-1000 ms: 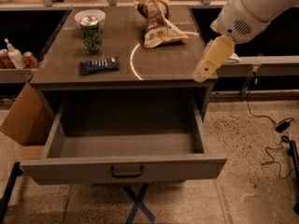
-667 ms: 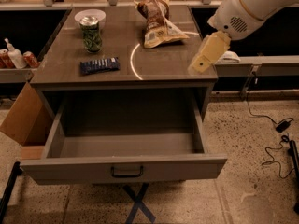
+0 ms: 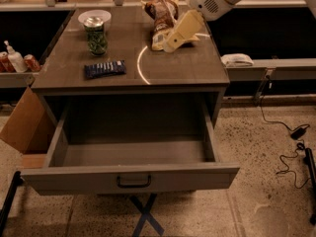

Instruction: Place green can into top drawer

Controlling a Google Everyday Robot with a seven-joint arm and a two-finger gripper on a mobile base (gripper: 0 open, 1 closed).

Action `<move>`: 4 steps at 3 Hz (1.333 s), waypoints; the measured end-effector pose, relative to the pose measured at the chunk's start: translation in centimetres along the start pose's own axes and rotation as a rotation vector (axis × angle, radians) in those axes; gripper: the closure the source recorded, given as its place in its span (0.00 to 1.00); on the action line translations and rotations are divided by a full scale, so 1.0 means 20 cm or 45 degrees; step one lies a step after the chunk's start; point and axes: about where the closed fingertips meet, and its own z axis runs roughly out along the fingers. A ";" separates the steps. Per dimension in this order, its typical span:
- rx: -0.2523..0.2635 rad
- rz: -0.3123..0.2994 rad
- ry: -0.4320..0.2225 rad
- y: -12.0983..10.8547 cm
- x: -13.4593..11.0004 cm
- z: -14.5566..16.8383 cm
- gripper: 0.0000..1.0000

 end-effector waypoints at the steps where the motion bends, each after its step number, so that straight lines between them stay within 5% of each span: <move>1: -0.001 0.043 -0.078 -0.03 -0.17 0.22 0.00; 2: -0.001 0.043 -0.078 -0.03 -0.17 0.22 0.00; 4: 0.067 0.055 -0.126 -0.13 -0.27 0.55 0.00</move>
Offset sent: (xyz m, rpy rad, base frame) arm 0.0213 0.0383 -0.0063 0.0507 0.0002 -0.0001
